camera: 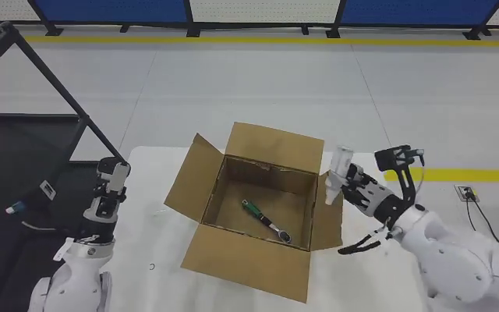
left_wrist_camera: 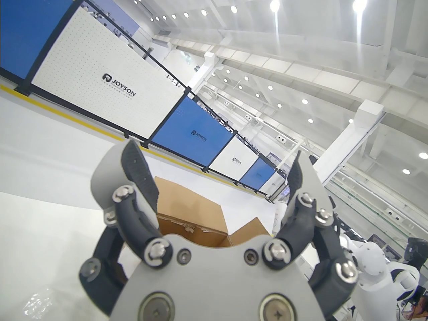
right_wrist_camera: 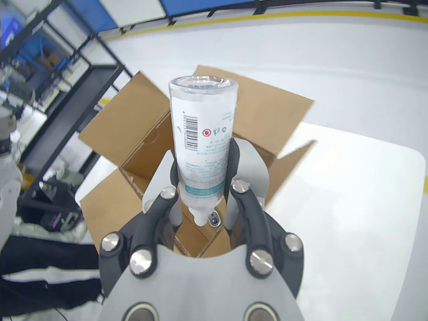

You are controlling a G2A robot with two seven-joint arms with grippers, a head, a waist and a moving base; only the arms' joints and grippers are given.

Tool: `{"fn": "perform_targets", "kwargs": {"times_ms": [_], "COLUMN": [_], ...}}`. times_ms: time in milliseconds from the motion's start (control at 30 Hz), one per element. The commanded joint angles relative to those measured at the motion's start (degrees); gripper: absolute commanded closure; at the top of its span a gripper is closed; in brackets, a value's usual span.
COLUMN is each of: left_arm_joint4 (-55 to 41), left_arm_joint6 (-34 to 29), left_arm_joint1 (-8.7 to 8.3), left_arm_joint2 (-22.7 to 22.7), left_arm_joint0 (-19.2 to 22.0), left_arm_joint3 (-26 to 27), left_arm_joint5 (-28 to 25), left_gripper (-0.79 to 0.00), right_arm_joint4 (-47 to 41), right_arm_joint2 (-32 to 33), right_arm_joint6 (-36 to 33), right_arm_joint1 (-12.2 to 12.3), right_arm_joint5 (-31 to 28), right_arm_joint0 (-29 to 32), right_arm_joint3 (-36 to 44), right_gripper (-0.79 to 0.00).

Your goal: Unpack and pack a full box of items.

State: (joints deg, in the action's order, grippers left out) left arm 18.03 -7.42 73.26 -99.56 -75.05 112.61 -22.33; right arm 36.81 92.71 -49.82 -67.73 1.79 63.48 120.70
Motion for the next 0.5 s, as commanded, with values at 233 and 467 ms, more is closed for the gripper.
{"fn": "perform_targets", "kwargs": {"times_ms": [233, 467], "left_arm_joint4": [1.28, 2.03], "left_arm_joint6": [0.48, 1.26], "left_arm_joint1": [-0.12, -0.12], "left_arm_joint2": [1.36, 2.65], "left_arm_joint0": [-0.03, -0.64], "left_arm_joint3": [-0.52, 0.62], "left_arm_joint5": [0.47, 1.31], "left_gripper": [-0.785, -0.785], "right_arm_joint4": [1.04, 6.17], "right_arm_joint2": [6.84, -1.76], "right_arm_joint6": [-6.81, -18.35], "right_arm_joint1": [1.18, 1.83], "right_arm_joint5": [6.08, 4.94], "right_arm_joint0": [1.44, -11.90], "right_arm_joint3": [-11.07, -36.11], "right_gripper": [0.000, 0.000]}}
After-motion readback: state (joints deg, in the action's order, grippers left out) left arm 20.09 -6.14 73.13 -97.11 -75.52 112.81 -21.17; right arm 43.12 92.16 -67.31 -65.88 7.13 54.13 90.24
